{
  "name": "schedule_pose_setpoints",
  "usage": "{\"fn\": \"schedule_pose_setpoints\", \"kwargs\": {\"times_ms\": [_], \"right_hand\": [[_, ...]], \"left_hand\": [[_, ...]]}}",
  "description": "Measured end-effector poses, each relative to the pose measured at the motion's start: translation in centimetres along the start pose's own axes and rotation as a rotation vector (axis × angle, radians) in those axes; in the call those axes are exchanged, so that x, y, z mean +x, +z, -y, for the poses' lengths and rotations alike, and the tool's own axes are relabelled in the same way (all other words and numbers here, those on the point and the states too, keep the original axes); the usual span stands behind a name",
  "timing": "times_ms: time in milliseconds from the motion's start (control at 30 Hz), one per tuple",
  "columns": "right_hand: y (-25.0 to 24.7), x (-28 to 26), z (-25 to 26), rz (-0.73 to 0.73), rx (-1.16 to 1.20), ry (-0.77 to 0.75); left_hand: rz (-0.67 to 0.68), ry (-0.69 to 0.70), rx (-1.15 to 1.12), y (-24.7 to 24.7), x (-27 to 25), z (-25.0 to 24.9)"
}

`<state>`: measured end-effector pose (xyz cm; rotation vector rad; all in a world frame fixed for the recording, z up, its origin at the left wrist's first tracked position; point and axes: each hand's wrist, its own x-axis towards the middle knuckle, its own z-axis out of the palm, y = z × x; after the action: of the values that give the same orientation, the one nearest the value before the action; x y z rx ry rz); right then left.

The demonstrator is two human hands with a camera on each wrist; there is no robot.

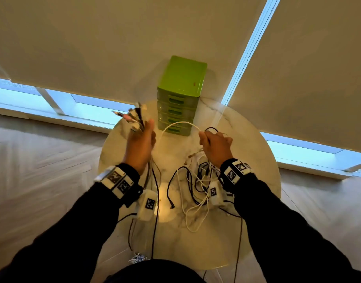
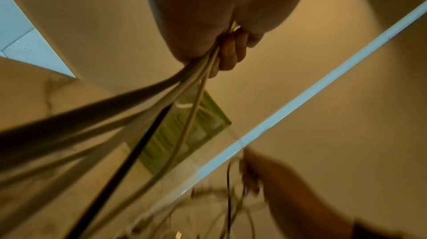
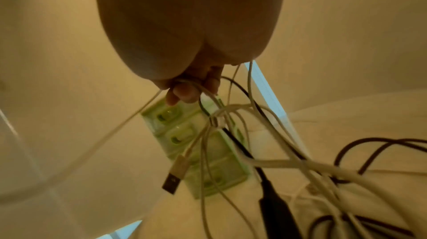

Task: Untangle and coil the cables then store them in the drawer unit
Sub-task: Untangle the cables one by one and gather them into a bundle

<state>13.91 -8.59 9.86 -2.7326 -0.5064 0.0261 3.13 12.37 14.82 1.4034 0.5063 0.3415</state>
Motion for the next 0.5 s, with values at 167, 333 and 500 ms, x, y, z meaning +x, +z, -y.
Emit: {"fn": "schedule_pose_setpoints", "kwargs": {"times_ms": [167,333,500], "right_hand": [[-0.6,-1.8,4.4,0.042,0.186,-0.218],[0.0,-4.0,5.2,0.201,0.428,-0.373],[2.2,-4.1,2.8,0.566,0.448,-0.267]], "left_hand": [[0.127,-0.122,0.08,2.8,-1.4,2.9],[0.166,-0.183,-0.036,4.3,-0.9,1.8],[0.138,-0.121,-0.118,4.4,-0.5,1.3]]}}
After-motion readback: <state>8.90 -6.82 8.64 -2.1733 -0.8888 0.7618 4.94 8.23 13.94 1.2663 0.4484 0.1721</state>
